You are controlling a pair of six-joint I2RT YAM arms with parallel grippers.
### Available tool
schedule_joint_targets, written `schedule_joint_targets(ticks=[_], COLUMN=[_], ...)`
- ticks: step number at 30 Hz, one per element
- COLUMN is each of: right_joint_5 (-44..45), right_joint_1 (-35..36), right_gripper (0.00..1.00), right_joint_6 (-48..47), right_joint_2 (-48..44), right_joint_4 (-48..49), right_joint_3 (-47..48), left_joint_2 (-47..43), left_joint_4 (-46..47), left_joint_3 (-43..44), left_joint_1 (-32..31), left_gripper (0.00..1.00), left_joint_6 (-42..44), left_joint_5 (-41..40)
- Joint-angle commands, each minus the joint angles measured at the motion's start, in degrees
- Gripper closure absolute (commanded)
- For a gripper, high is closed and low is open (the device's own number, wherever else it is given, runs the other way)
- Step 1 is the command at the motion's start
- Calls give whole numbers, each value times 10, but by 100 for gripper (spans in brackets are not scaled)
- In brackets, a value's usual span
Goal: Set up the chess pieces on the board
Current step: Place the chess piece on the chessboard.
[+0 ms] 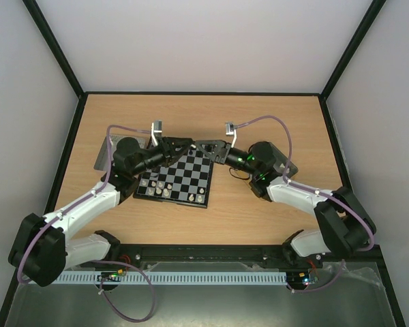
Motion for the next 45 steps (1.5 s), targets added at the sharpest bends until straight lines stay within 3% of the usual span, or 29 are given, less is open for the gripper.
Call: schedule_joint_targets(ticks=[1,10,19,22,24,26,29,34,39,45], right_joint_5=[4,12,22,36,36,39,54,116,156,236], right_joint_1=[7,14,16,16,16,16,16,16,25,74], right_gripper=[79,76,98,98,98,98,98,98,98,98], right_joint_6=[14,6,23,38,42,30,-45,-209,-311,-367], right_joint_2=[9,20,17,15,13,9,3,28,75,165], right_joint_4=[50,36,38,25,-8,-76,-274,-638,-797,-913], right_joint_3=[0,1,2,5,17,35,82,192,274,378], left_joint_2=[0,2,7,6,1,-7,-28,-72,-122,-190], left_joint_4=[31,35,30,21,-2,-52,-172,-360,-463,-498], left_joint_3=[-5,-5,-10,-11,-8,1,22,52,80,107], left_joint_1=[-1,-1,-1,-1,-1,0,3,21,57,68], left_gripper=[93,93,93,89,82,66,50,37,32,24], left_joint_6=[-6,-5,-1,5,23,53,125,231,318,406], left_joint_5=[-3,-3,-5,-7,-18,-39,-104,-267,-387,-525])
